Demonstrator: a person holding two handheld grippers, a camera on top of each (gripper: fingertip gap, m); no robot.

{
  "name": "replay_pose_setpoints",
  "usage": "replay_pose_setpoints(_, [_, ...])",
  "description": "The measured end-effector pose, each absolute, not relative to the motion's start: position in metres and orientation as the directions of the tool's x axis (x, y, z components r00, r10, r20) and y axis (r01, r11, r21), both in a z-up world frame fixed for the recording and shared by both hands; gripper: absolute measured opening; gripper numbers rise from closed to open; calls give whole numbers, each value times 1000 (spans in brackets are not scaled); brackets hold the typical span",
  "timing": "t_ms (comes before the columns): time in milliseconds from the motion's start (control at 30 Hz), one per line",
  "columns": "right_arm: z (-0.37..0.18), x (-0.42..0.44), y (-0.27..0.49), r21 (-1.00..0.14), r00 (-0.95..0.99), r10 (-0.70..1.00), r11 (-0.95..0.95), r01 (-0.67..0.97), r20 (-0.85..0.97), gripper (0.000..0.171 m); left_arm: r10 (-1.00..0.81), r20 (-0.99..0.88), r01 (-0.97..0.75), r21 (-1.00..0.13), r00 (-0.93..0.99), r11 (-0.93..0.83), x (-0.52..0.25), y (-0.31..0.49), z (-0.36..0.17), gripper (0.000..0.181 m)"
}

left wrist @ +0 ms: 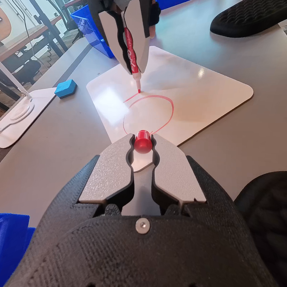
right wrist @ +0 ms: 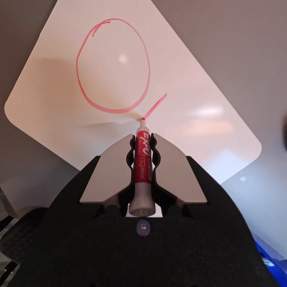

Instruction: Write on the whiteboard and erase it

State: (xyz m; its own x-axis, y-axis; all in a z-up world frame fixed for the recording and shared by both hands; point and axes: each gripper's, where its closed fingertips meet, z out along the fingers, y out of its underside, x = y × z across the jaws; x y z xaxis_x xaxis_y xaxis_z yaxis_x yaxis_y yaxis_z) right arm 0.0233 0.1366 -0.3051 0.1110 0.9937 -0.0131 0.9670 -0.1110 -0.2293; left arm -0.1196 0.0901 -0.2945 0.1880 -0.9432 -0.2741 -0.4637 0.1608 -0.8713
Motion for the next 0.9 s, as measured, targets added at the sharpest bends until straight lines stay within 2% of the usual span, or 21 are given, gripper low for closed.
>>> replay_pose_setpoints(300, [-304,38,120,-205,107,994,-106,973,-8,19,-942,-279,-467,-869,188,164,-119,90,-295,20])
replay_pose_setpoints(500, [-290,11,150,-327,144,989,-124,937,39,19,-940,-283,-468,-868,190,167,-119,90,-294,20])
replay_pose_setpoints(900, [-305,-10,170,-303,119,993,-113,946,0,19,-946,-267,-462,-873,184,157,-119,90,-295,20])
